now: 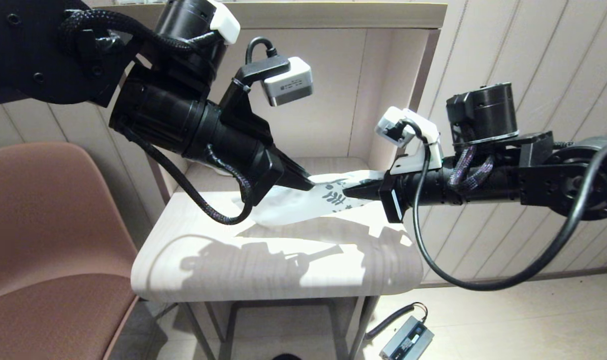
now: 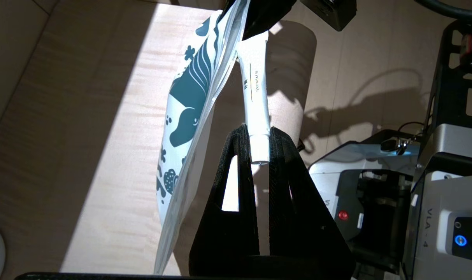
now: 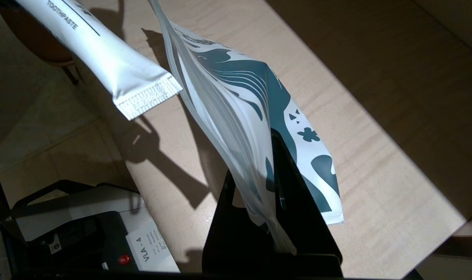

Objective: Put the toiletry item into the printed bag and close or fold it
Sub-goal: Place the toothpaste in the storage bag

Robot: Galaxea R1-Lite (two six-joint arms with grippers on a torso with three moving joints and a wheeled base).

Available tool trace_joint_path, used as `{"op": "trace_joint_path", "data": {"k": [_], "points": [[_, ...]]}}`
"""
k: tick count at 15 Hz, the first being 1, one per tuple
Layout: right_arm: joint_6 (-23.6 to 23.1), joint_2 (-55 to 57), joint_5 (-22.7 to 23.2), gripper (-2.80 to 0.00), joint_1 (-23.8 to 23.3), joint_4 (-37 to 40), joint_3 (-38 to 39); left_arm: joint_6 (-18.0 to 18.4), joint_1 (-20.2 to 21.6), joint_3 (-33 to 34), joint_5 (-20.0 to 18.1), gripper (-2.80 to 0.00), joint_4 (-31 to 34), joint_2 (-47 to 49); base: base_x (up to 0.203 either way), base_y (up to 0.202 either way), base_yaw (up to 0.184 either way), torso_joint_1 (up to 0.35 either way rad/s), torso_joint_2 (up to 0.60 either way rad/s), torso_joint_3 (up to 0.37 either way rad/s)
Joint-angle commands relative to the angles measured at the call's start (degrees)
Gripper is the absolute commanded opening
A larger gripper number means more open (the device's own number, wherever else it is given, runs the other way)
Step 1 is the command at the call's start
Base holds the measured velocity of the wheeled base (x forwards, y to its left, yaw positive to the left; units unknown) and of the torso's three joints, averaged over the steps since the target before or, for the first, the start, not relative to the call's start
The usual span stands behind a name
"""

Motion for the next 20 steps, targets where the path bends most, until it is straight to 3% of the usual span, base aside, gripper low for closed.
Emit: {"op": "trace_joint_path", "data": {"k": [1, 3, 18, 20], "points": [[-0.09, 0.01, 0.16, -2.80, 0.11, -0.12, 0.14, 0.63, -0.01, -0.32, 0.01, -2.80, -0.01, 0.94, 0.000, 0.000, 0.000, 0.000, 0.00, 0.000], [-0.18, 0.01, 0.16, -2.80, 0.11, -0.12, 0.23, 1.14, -0.01, -0.47, 1.74, -2.80, -0.19, 1.97, 0.000, 0.000, 0.000, 0.000, 0.00, 0.000], [-0.18, -0.34, 0.16, -2.80, 1.59, -0.21, 0.49, 1.40, 3.72, -0.44, 2.06, -2.80, -0.30, 4.73, 0.000, 0.000, 0.000, 0.000, 0.00, 0.000], [-0.18, -0.59, 0.16, -2.80, 2.22, -0.21, 0.67, 1.40, 3.68, -0.74, 3.61, -2.80, -1.32, 6.06, 0.000, 0.000, 0.000, 0.000, 0.00, 0.000]]}}
